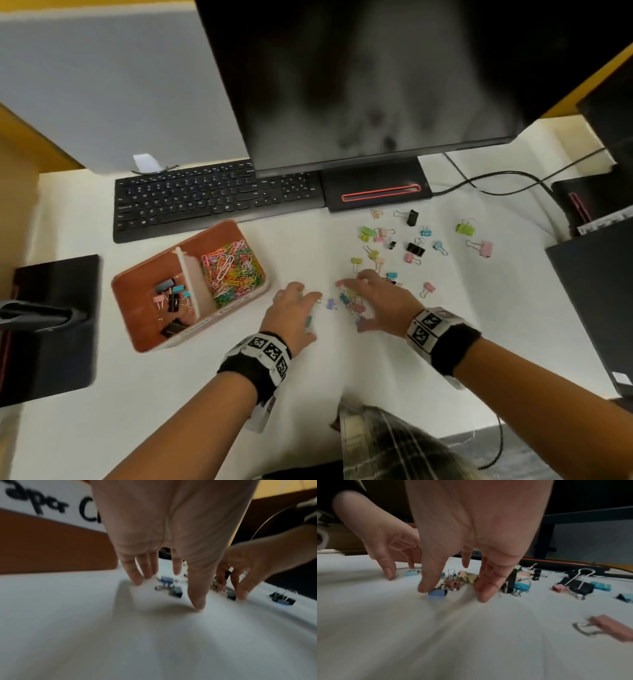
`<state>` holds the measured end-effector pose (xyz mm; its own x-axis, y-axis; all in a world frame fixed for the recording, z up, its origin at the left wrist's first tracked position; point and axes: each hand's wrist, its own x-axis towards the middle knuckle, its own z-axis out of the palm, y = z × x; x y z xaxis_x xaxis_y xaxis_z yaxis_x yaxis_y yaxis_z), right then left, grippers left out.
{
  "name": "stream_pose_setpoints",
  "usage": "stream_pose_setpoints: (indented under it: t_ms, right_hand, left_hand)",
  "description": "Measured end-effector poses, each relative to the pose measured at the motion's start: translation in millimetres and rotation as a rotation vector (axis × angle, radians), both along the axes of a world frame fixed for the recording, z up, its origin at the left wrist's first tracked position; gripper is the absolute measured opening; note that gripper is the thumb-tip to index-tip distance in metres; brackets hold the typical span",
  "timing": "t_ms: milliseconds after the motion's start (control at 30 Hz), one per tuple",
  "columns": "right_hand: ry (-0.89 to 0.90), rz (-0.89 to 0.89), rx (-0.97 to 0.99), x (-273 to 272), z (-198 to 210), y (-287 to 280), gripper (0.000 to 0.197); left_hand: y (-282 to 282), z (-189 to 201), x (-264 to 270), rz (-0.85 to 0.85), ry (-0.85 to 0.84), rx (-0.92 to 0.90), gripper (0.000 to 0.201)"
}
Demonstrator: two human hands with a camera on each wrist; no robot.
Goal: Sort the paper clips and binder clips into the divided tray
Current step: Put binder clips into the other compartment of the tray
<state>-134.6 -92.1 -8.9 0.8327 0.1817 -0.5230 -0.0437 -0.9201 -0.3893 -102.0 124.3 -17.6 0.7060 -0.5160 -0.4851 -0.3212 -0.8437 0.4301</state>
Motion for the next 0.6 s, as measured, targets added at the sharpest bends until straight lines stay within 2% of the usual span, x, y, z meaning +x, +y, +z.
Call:
stream_pose_setpoints:
  t_ms: [100,233,367,600]
  right_hand:
    - [-0.034,-0.086,0.057,10,-5,4,0.068]
    - [-0.049,-0.209,0.117,21,-9,4,0.045]
    - [-0.049,-0.254,0.179,25,-11,2,0.032]
    - [-0.077,-0.232,0.258,23,-8,-1,0.022]
  left_hand:
    - [-4,-11,0,0.071,-0.001,-0.083,0.067]
    - [-6,-15,1,0.088,0.024,-0.204,0.046]
    - [-6,-14,3,0.169,0.027,-0.264,0.024]
    - [-8,-17,4,0.260,-0.036,-0.280,0.016]
